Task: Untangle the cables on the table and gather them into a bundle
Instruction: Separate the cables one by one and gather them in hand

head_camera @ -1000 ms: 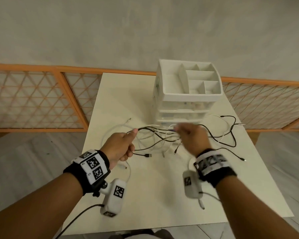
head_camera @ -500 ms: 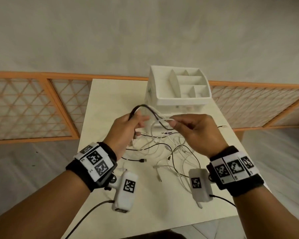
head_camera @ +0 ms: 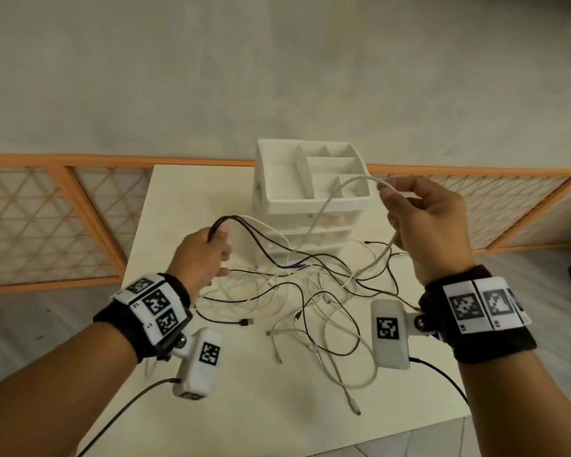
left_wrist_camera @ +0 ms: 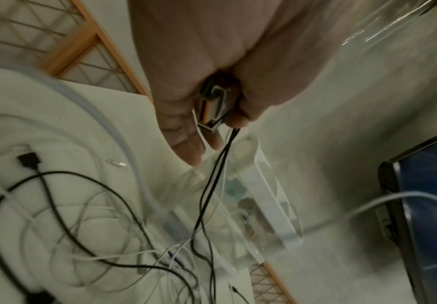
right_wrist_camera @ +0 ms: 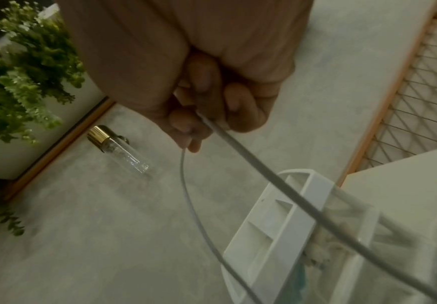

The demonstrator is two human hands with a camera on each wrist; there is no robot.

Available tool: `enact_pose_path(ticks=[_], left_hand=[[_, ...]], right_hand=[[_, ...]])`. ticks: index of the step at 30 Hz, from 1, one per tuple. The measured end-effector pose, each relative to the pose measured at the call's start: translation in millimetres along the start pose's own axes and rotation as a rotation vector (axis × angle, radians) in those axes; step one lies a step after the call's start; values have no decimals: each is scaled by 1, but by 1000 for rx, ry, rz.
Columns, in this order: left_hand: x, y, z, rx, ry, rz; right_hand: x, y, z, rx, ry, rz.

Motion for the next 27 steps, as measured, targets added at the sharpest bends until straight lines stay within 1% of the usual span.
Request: enact_pose_path(ticks=[2,4,6,7,9,10,12,13,15,16,17,18,19,20,21,22,23,25,27], left_hand=[[8,19,-2,-45,7,-53],[23,47,-14,15,-27,-147],[39,73,-38,179,-151,-235],[47,82,-53,215,-225,-268],[61,88,-81,126,-333,-326],[66,86,-92,76,-354,-336],[70,80,-103,25,-335,-337],[67,74,-102,12,-276,-337],[51,65,-84,-52,-56,-334],[46,64,-75,-79,28,-340],[42,66,-69,-92,58,-369],[42,69,-68,-99,26,-407],[44,72,-73,-108,-56,-439],[48,72,-79,-120,-158,-439],[51,69,-87,-132,-247,-421],[53,63,-91,-139,-307,-398],[52,51,-93,-155,-336,-364],[46,20,-86,-286,-340,-284],[37,-15,-71,-498,-323,-209]], right_hand=[[3,4,2,-11,-51,-44],[6,7,-3,1,-97,-71],[6,12,-8,-38,-88,-126],[5,14,-12,-76,-80,-160],[6,16,-19,-144,-102,-212],[5,17,-22,-153,-122,-219],[3,19,-21,-88,-154,-173],[3,19,-19,-21,-167,-124],[2,20,-11,88,-192,-33],[3,22,-8,109,-223,-14],[5,23,-7,104,-268,-14],[8,25,-8,97,-316,-21],[9,24,-10,113,-357,-24],[7,24,-9,164,-372,-23],[3,23,-7,229,-351,-27],[-6,24,-1,292,-300,-40],[-16,25,8,341,-233,-52],[-39,27,31,386,-40,-41],[-60,28,55,423,180,44]])
Point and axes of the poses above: each hand's wrist, its own x-axis away from the middle knuckle, its own z-axis out of the back of the hand, y = z × x, the point moved 5 cm from there along -x, towards the middle knuckle, and after that the axes turned 8 degrees about -x, right-handed, at the moved point
